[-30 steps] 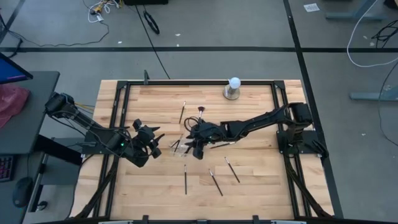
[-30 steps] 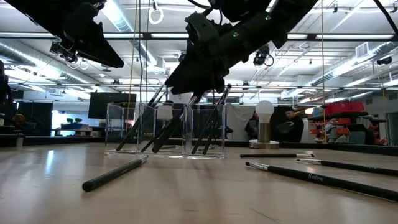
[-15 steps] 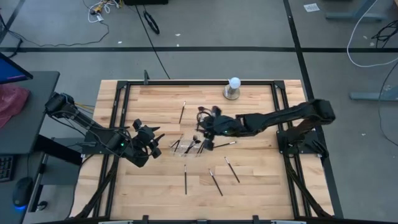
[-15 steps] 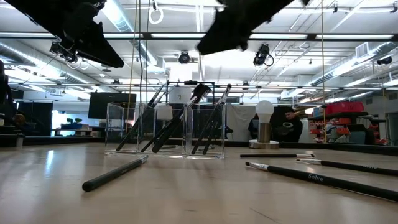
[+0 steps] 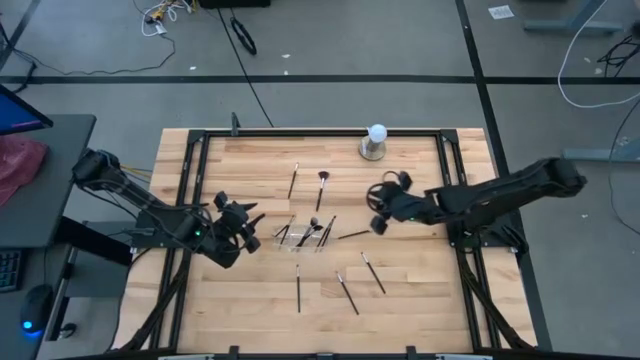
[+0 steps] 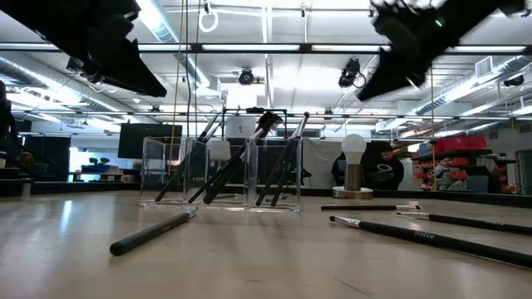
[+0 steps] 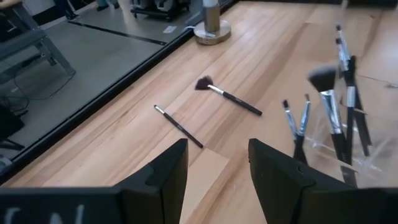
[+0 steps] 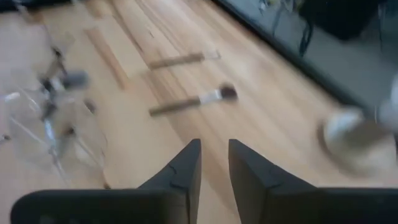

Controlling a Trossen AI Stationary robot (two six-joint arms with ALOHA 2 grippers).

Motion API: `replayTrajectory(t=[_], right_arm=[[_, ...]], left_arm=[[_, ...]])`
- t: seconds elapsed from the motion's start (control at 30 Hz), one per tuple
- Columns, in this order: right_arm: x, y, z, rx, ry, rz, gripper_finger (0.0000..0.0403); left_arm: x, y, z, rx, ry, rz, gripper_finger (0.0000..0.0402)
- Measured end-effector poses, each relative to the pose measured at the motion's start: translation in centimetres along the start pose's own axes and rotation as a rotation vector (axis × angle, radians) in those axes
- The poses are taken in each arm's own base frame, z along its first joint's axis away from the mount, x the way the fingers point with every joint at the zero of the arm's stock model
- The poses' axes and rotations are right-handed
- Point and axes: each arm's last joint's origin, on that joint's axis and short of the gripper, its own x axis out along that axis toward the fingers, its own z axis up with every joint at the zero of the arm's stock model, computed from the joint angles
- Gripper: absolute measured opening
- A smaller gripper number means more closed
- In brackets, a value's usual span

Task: Put items in baskets/containers
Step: Put the eyeshadow brush into the transparent organizer

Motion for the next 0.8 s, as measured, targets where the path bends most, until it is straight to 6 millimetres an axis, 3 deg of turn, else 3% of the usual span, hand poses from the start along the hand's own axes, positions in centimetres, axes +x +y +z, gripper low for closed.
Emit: replayTrajectory(t=[0.23,0.37,0.5,0.7,0.8], right_arm=[[1.1,-2.2,-7.3,0.231,0.088,0.003,0.0082],[1.9,-2.6,-9.7,0.350,0.037,0.062,0.0082],[2.1,-2.8,-10.5,0.430,-0.081,0.140,0.0082],[1.9,-2.7,-9.8,0.429,-0.206,0.206,0.0082],[1.8,-2.6,-9.5,0.420,-0.238,0.219,0.0082]], left_arm=[[2.2,0.5,-0.6,-0.163,-0.052,0.053,0.0169],[4.5,1.8,-0.2,-0.260,-0.076,0.111,0.0169],[7.3,4.2,0.8,-0.324,-0.030,0.168,0.0169],[12.0,8.2,1.9,-0.384,0.034,0.059,0.0169],[14.3,9.5,1.3,-0.401,0.071,0.007,0.0170]])
